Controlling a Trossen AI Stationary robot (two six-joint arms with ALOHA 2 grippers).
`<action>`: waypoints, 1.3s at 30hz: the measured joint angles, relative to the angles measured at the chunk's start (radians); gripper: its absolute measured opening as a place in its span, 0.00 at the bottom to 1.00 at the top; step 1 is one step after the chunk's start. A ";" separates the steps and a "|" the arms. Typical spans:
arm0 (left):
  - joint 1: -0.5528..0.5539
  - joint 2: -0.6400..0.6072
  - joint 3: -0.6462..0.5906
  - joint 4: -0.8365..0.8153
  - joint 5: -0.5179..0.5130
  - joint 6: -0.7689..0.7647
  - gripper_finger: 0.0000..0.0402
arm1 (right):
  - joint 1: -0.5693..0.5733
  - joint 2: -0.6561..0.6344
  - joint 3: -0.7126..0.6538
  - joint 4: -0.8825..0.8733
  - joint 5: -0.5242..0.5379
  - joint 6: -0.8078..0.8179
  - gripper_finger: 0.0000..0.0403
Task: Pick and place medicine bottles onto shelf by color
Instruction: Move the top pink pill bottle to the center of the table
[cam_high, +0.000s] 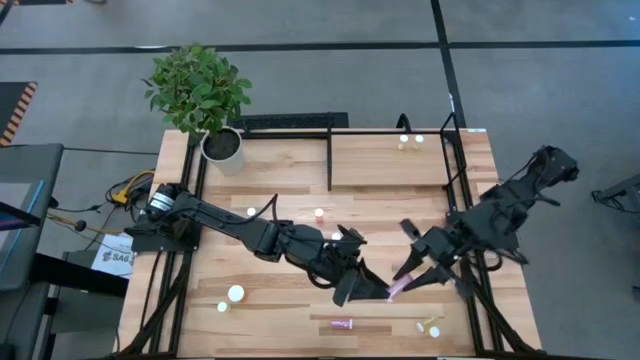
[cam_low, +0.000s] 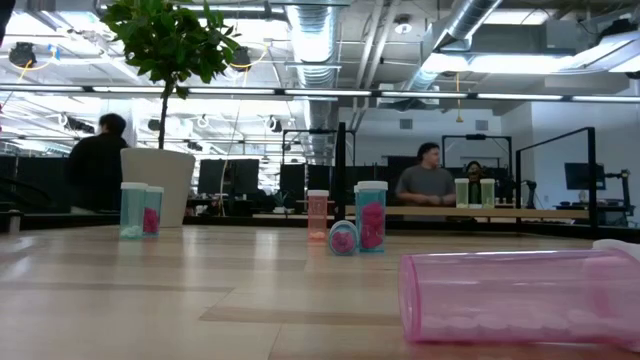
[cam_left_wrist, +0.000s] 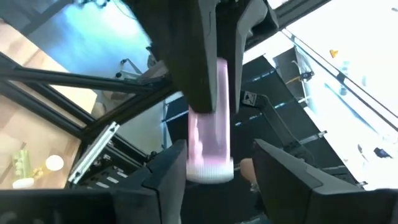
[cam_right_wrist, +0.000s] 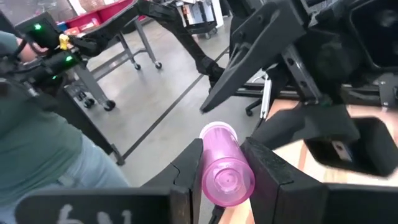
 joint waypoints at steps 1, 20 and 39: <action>0.001 0.000 0.000 -0.002 -0.002 -0.003 0.44 | 0.001 -0.016 0.000 -0.015 0.014 0.008 0.26; 0.082 -0.001 0.000 -0.014 -0.345 0.054 0.50 | 0.052 -0.181 0.001 -0.201 0.411 -0.134 0.26; 0.137 -0.001 0.000 0.233 -0.462 0.183 0.50 | 0.053 -0.239 -0.001 -0.200 0.549 -0.288 0.26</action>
